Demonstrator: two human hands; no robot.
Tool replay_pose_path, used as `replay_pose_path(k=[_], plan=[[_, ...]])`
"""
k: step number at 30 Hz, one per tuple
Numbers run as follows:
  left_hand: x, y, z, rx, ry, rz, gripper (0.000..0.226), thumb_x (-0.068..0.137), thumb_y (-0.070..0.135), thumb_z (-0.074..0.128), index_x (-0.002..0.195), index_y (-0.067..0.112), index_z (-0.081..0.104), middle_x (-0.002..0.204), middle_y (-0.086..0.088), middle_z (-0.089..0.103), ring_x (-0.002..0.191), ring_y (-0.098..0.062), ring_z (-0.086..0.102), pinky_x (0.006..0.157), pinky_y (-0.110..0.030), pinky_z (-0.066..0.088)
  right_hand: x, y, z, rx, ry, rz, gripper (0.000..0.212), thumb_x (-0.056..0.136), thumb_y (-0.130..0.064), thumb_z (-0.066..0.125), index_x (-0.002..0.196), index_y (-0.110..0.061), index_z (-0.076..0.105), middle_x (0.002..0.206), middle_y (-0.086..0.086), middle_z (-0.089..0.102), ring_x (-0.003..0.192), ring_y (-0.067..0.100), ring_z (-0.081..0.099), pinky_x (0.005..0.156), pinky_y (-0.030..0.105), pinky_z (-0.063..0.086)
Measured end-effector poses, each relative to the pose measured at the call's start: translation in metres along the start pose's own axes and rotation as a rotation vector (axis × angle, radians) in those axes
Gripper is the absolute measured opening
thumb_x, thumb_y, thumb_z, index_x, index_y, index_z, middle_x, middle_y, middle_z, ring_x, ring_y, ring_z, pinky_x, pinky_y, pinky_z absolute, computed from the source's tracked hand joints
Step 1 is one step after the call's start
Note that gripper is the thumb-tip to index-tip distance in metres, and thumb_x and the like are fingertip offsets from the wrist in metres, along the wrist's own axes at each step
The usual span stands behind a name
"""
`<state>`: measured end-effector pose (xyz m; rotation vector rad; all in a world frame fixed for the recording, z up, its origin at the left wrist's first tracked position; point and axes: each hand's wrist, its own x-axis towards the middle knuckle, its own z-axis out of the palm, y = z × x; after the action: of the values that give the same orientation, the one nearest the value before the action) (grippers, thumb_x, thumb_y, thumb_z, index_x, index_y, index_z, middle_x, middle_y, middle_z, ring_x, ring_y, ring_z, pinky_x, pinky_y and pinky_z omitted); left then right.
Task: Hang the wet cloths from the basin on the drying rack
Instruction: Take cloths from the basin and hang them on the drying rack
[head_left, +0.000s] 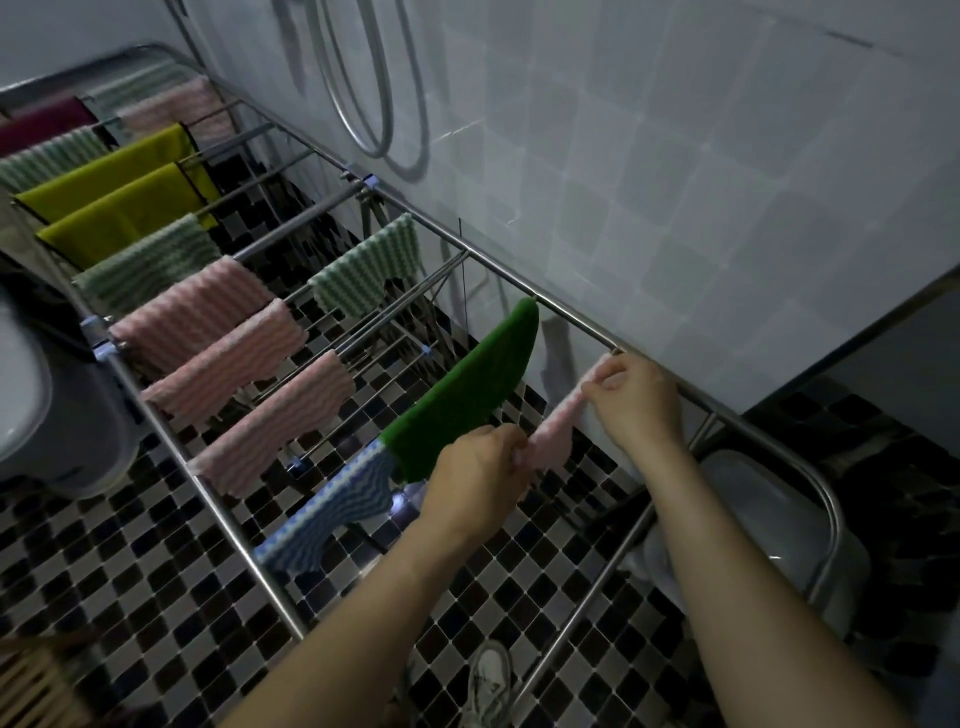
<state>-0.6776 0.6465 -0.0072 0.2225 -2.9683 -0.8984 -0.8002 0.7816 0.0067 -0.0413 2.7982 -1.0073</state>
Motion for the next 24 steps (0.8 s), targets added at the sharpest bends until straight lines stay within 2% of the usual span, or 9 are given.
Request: replay_pose_path(k=[2, 5, 8, 11, 14, 17, 19, 21, 24], plan=[[-0.003, 0.001, -0.003, -0.019, -0.021, -0.029, 0.022, 0.090, 0.031, 0.064, 0.110, 0.023, 0.063, 0.099, 0.005, 0.064, 0.084, -0.009, 0.060, 0.073, -0.024, 0.054, -0.003, -0.004, -0.001, -0.129, 0.037, -0.028, 0.016, 0.093, -0.024, 0.056, 0.103, -0.013, 0.064, 0.102, 0.007, 0.069, 0.091, 0.023, 0.065, 0.074, 0.032, 0.053], [-0.011, -0.001, -0.016, -0.038, -0.021, -0.072, 0.021, 0.088, 0.036, 0.064, 0.107, 0.026, 0.063, 0.095, 0.012, 0.059, 0.082, -0.004, 0.057, 0.068, -0.014, 0.047, -0.014, -0.014, -0.005, -0.202, 0.045, -0.139, 0.023, 0.093, -0.022, 0.057, 0.115, -0.015, 0.062, 0.112, 0.006, 0.066, 0.099, 0.022, 0.063, 0.076, 0.032, 0.053], [-0.034, -0.018, -0.042, -0.006, -0.080, -0.132, 0.020, 0.086, 0.039, 0.067, 0.100, 0.026, 0.066, 0.092, 0.013, 0.061, 0.078, -0.004, 0.057, 0.067, -0.017, 0.049, -0.032, -0.031, -0.006, -0.137, -0.227, -0.294, 0.021, 0.092, -0.021, 0.060, 0.113, -0.020, 0.063, 0.111, 0.000, 0.065, 0.092, 0.012, 0.063, 0.078, 0.025, 0.054], [-0.061, -0.039, -0.064, 0.087, -0.257, -0.163, 0.027, 0.085, 0.041, 0.067, 0.107, 0.026, 0.064, 0.100, 0.007, 0.068, 0.084, -0.008, 0.062, 0.076, -0.027, 0.055, -0.058, -0.048, 0.001, -0.178, -0.514, -0.440, 0.022, 0.090, -0.021, 0.063, 0.111, -0.024, 0.066, 0.104, -0.009, 0.061, 0.085, 0.002, 0.062, 0.086, 0.031, 0.056], [-0.085, -0.050, -0.077, 0.149, -0.410, -0.185, 0.040, 0.083, 0.041, 0.070, 0.119, 0.028, 0.059, 0.106, 0.006, 0.066, 0.090, -0.010, 0.062, 0.080, -0.029, 0.054, -0.081, -0.058, 0.010, -0.313, -0.667, -0.585, 0.028, 0.089, -0.021, 0.065, 0.116, -0.026, 0.066, 0.100, -0.017, 0.050, 0.080, -0.006, 0.049, 0.084, 0.022, 0.048], [-0.110, -0.062, -0.082, 0.155, -0.450, -0.179, 0.044, 0.081, 0.039, 0.072, 0.121, 0.032, 0.057, 0.104, 0.008, 0.066, 0.089, -0.010, 0.062, 0.079, -0.031, 0.055, -0.102, -0.065, 0.026, -0.388, -0.804, -0.647, 0.029, 0.089, -0.022, 0.066, 0.118, -0.024, 0.067, 0.110, -0.013, 0.058, 0.086, -0.004, 0.050, 0.081, 0.018, 0.044], [-0.125, -0.068, -0.079, 0.126, -0.419, -0.162, 0.041, 0.081, 0.033, 0.072, 0.120, 0.032, 0.059, 0.106, 0.008, 0.067, 0.090, -0.010, 0.063, 0.079, -0.027, 0.055, -0.108, -0.066, 0.032, -0.411, -0.825, -0.621, 0.023, 0.089, -0.022, 0.066, 0.111, -0.023, 0.071, 0.103, -0.014, 0.062, 0.087, -0.001, 0.056, 0.084, 0.020, 0.048], [-0.134, -0.067, -0.073, 0.113, -0.353, -0.132, 0.035, 0.084, 0.028, 0.070, 0.118, 0.028, 0.063, 0.106, 0.008, 0.069, 0.090, -0.009, 0.065, 0.077, -0.021, 0.052, -0.108, -0.059, 0.031, -0.413, -0.763, -0.570, 0.017, 0.088, -0.023, 0.067, 0.103, -0.024, 0.072, 0.093, -0.018, 0.060, 0.086, 0.000, 0.059, 0.087, 0.027, 0.052], [-0.145, -0.070, -0.071, 0.110, -0.268, -0.092, 0.024, 0.087, 0.024, 0.065, 0.112, 0.024, 0.067, 0.101, 0.004, 0.072, 0.088, -0.012, 0.067, 0.080, -0.026, 0.054, -0.115, -0.056, 0.033, -0.424, -0.655, -0.488, 0.013, 0.087, -0.021, 0.067, 0.099, -0.025, 0.072, 0.089, -0.017, 0.061, 0.083, 0.003, 0.061, 0.087, 0.030, 0.054]])
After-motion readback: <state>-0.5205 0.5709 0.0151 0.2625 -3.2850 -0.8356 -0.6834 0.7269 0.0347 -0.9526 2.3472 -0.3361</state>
